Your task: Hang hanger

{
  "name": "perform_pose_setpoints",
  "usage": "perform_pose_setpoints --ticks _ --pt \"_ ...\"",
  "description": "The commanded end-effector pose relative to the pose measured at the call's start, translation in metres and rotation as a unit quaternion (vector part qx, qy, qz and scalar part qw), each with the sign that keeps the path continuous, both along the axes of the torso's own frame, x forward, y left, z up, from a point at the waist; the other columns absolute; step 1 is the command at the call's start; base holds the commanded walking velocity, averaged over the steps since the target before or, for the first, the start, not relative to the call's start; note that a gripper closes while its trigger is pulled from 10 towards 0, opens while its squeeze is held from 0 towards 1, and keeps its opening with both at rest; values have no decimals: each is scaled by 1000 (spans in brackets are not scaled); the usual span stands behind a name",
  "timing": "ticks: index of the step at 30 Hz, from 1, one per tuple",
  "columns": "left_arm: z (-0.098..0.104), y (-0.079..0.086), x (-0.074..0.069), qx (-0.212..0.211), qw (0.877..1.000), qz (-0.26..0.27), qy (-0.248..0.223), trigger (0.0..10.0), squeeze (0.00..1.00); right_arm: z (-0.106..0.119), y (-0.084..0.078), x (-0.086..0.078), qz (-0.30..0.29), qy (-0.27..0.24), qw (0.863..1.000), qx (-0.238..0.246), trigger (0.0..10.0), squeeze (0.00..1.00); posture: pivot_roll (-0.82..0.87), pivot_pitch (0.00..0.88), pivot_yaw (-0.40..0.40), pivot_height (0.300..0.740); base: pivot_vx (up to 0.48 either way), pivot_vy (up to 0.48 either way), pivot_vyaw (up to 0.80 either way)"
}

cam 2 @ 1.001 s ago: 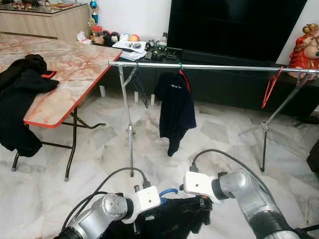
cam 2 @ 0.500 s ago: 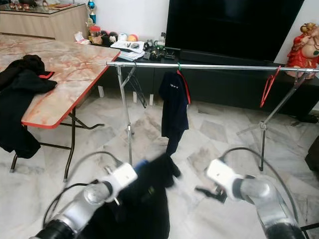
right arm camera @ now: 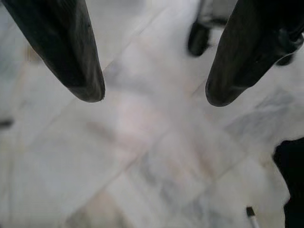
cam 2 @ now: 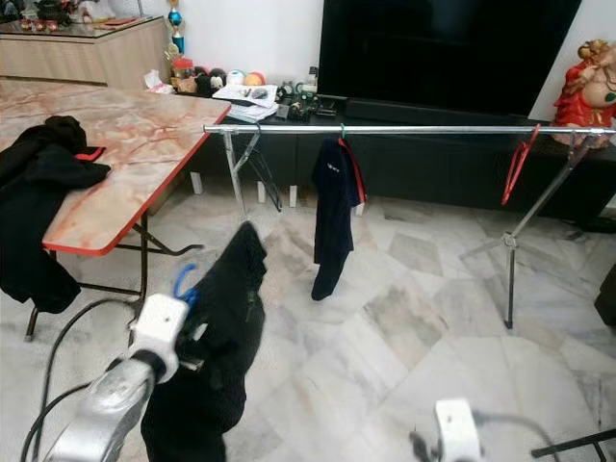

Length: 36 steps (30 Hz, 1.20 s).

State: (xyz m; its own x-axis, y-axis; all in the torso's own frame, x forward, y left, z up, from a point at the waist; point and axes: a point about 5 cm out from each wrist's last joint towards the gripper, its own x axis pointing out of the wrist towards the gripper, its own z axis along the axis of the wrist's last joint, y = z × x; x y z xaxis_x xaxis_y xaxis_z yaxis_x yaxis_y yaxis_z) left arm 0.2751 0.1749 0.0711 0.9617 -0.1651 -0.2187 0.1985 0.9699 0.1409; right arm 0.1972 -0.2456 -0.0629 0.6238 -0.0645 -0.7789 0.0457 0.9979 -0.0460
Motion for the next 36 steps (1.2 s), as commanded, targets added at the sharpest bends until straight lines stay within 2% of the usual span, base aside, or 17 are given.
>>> perform_pose_setpoints --ticks 1,6,9,10,15,16,18,23,27,36 --pt "3 2 -8 -11 1000 -9 -17 10000 0 -5 6 -4 -33 2 999 11 10000 0 55 0 -18 740 0 0 0" --pt "-10 12 -29 2 1000 6 6 10000 0 -17 14 -23 -82 30 996 12 10000 0 84 0 -15 740 0 0 0" --pt "-14 18 -35 6 1000 22 11 10000 0 -19 13 -28 -86 40 995 6 10000 0 86 0 -17 740 0 0 0" --pt "-16 21 -39 -5 999 37 13 10000 0 -20 13 -30 -85 45 995 4 10000 0 87 0 -22 740 0 0 0" --pt "-22 15 -42 -42 997 55 19 10000 0 -19 15 -27 -70 38 997 -7 10000 0 96 0 -22 740 0 0 0" --pt "-22 15 -42 -42 997 55 19 10000 0 -19 15 -27 -70 38 997 -7 10000 0 96 0 -22 740 0 0 0" --pt "-26 15 -46 -41 997 52 29 10000 0 -20 17 -27 -105 37 994 -9 10000 0 75 0 -1 740 255 0 0" --pt "-29 22 -47 -44 996 66 34 10000 0 -23 29 -28 -64 48 997 -9 10000 0 65 0 1 740 327 0 0" --pt "-35 24 -53 -42 995 78 40 10000 0 -25 29 -33 -69 50 996 14 10000 0 82 0 1 740 390 0 0" --pt "-38 27 -57 -49 994 83 46 10000 0 -31 30 -44 -53 77 996 -6 10000 0 84 0 4 740 423 0 0"
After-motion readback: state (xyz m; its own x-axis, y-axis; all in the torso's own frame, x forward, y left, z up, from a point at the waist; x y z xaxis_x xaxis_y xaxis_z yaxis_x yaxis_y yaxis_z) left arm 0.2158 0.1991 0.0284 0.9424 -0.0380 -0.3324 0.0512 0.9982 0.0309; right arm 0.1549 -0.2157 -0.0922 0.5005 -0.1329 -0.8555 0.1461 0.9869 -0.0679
